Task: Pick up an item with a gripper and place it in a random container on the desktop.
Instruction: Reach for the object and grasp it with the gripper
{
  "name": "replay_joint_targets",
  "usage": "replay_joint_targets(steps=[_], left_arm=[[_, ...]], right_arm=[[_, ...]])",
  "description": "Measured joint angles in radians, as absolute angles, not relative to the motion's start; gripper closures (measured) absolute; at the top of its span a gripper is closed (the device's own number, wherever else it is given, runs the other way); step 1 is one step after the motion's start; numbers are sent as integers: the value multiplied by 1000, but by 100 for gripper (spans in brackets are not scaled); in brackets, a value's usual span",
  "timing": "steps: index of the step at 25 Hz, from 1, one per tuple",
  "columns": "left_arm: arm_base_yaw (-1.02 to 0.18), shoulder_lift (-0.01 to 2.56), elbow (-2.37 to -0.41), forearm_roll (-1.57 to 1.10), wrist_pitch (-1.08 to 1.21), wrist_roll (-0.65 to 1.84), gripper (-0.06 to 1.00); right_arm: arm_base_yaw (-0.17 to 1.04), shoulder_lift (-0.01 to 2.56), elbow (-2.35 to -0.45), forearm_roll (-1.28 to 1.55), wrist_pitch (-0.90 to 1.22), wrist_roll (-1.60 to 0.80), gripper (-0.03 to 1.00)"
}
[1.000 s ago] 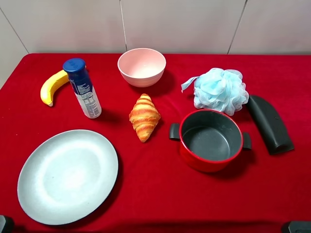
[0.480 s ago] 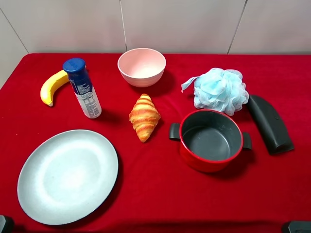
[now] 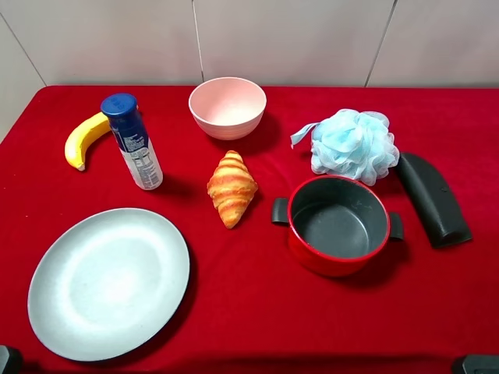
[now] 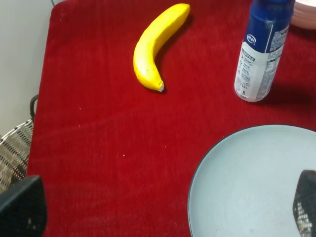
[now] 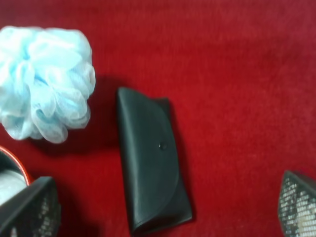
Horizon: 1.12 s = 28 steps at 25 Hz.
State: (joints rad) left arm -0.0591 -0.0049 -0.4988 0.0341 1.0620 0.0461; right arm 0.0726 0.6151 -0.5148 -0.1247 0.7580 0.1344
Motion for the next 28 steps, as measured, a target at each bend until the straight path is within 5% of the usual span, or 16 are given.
replay_joint_targets(steps=[28], left_arm=[[-59,-5,-499,34,1062,46,-4]], right_arm=[[73,1263,-520,-102,410,10,27]])
